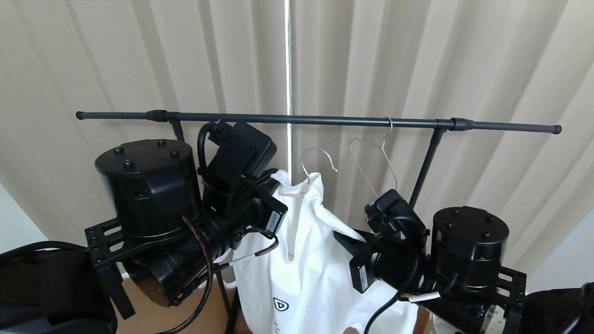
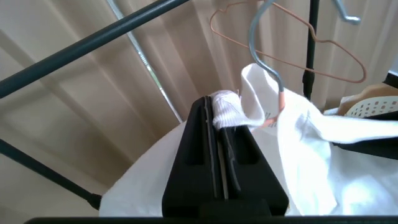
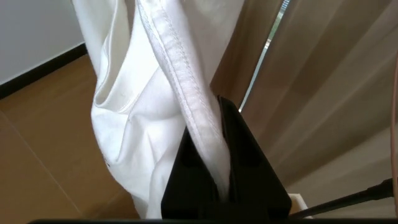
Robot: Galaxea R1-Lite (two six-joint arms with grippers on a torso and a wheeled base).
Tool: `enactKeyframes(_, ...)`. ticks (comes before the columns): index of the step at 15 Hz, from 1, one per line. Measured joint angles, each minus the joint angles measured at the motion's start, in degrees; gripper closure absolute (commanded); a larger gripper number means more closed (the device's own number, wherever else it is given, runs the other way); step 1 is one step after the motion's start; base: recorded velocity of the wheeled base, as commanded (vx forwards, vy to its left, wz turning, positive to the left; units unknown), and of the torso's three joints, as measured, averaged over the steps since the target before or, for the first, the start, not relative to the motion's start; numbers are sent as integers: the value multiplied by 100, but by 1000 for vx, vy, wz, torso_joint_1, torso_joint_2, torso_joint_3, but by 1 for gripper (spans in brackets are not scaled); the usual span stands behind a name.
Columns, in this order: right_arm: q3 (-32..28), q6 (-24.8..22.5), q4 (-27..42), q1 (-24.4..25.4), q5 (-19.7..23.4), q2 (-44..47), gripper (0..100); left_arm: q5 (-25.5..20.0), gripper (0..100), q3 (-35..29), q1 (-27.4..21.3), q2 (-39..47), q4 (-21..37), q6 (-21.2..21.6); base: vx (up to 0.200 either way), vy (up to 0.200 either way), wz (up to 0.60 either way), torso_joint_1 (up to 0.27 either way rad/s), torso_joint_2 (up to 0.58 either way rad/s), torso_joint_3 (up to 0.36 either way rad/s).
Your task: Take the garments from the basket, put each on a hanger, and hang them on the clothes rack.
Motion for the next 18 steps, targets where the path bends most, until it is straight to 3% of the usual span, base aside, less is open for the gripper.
enactKeyframes(15,43,288,-334,-289,30,-617,100,46,100,-308,-283,249,-22,-35,0,0,0,0,0,0)
enactKeyframes(16,43,288,-334,-304,35,-642,100,50,0,-339,-284,278,-22,-35,0,0,0,0,0,0)
enactKeyframes(18,43,277,-329,-315,30,-713,100,63,0,-356,-289,312,-22,-35,0,0,0,0,0,0)
